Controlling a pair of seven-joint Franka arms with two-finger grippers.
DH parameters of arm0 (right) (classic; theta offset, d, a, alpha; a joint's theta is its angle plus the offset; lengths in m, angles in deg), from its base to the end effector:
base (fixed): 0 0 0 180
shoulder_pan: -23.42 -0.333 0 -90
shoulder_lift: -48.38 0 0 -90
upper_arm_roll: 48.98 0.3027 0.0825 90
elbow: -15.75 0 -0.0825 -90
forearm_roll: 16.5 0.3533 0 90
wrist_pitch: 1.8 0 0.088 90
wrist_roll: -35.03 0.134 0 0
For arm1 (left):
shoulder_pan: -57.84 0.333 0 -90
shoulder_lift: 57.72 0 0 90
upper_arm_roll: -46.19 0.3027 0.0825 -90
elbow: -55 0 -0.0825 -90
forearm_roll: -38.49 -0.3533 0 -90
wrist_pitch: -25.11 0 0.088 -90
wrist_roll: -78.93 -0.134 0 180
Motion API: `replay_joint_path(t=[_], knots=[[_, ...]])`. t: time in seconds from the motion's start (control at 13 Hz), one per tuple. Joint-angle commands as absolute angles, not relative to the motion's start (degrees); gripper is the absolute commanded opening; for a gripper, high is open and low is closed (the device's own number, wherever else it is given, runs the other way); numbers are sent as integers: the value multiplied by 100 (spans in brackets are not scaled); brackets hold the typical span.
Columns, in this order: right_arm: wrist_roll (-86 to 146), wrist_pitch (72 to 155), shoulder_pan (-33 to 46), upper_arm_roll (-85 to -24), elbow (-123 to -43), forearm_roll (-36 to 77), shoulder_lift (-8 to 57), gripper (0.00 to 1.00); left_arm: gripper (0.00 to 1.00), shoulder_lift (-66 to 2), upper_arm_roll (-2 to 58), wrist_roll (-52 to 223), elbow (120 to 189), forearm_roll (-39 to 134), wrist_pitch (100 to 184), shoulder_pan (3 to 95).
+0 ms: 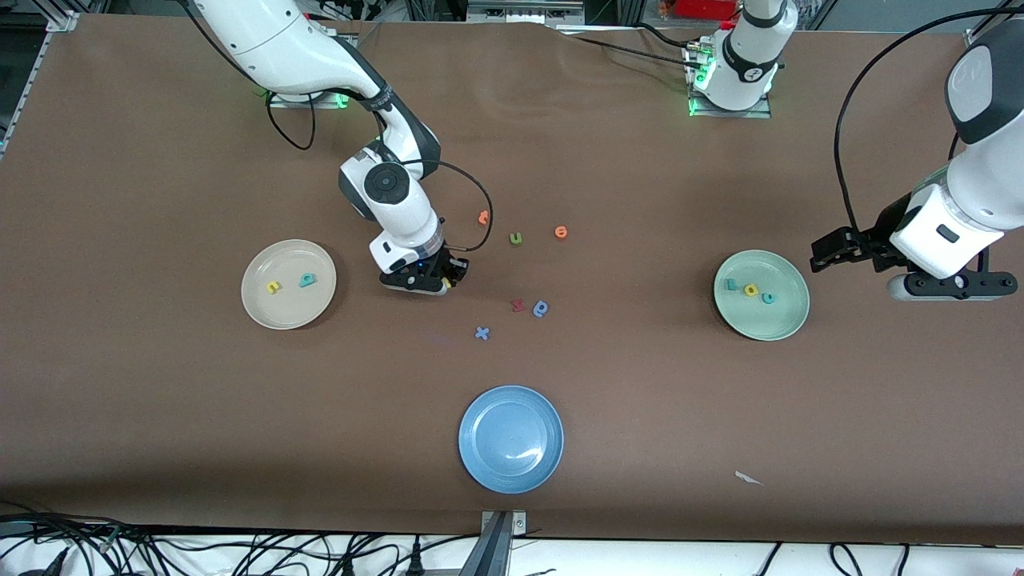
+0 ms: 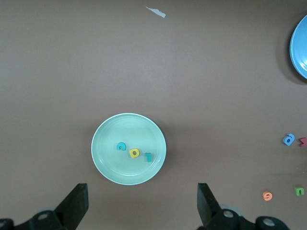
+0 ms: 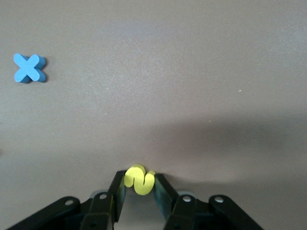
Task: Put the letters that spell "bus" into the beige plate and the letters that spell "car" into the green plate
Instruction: 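Carry the yellow 'z' to the cream plate and release it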
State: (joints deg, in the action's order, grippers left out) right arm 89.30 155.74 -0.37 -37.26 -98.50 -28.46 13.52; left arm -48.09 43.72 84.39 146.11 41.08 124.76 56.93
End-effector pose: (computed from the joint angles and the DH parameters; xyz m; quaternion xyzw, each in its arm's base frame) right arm 0.4867 0.3532 0.1612 -0.9922 0.0926 -0.0527 0.0653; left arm 0.5787 -0.0379 0.4974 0.9994 0.0224 -0.0114 0.0250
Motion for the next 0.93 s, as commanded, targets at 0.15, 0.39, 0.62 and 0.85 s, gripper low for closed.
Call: replay_joint_path(t=[0.15, 0.39, 0.62, 0.85], knots=[[8821, 15176, 21, -3790, -10105, -3003, 1884, 16, 100, -4814, 4390, 8341, 14561, 4157, 12425, 5670], [8093, 15016, 521, -3764, -10464, -3012, 2332, 16, 100, -4805, 4390, 8341, 14553, 4157, 12425, 5670], [7267, 14491, 1092, -3659, -10773, -3012, 2833, 16, 100, -4805, 4390, 8341, 14553, 4157, 12434, 5670], [6625, 14076, 1619, -3536, -11062, -3003, 3203, 18, 100, -4805, 4390, 8341, 14553, 4157, 12425, 5670]])
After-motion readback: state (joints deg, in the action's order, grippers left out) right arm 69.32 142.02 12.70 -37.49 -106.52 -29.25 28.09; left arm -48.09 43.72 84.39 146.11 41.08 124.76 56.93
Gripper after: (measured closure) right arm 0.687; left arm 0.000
